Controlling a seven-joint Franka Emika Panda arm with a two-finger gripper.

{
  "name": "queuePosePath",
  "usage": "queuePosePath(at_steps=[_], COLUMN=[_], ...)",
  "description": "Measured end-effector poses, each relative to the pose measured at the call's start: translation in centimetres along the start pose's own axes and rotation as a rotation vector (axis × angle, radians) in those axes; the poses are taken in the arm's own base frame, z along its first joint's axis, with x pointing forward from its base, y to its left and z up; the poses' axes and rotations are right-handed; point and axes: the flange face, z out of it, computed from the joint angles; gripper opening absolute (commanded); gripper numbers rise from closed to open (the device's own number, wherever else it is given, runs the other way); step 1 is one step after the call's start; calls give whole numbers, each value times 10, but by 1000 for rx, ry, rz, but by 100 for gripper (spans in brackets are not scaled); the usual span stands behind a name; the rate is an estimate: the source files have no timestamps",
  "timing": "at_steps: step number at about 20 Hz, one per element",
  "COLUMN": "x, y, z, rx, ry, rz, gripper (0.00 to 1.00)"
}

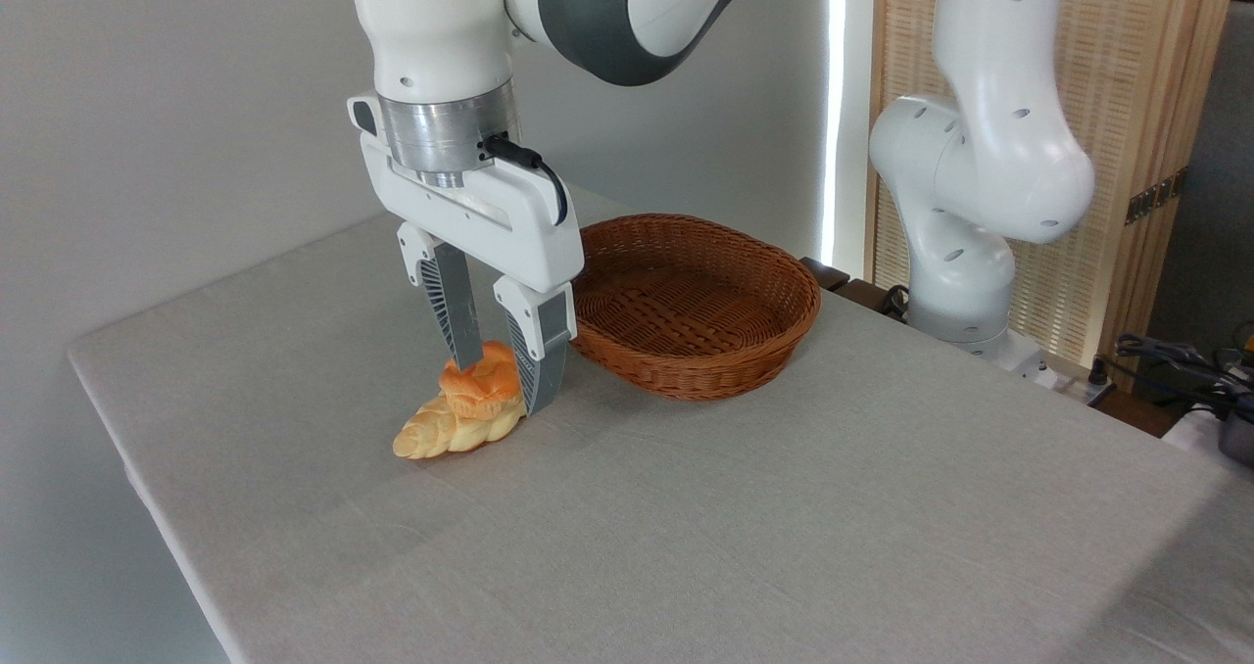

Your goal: Put bread into the basket

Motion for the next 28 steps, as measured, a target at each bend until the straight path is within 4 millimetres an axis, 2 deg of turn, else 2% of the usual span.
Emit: queuePosePath(at_steps=[22,28], x=[1,21], y=[1,25], z=[2,10], rx=[-2,-64], ry=[-3,39], rz=[2,23], gripper=[100,100])
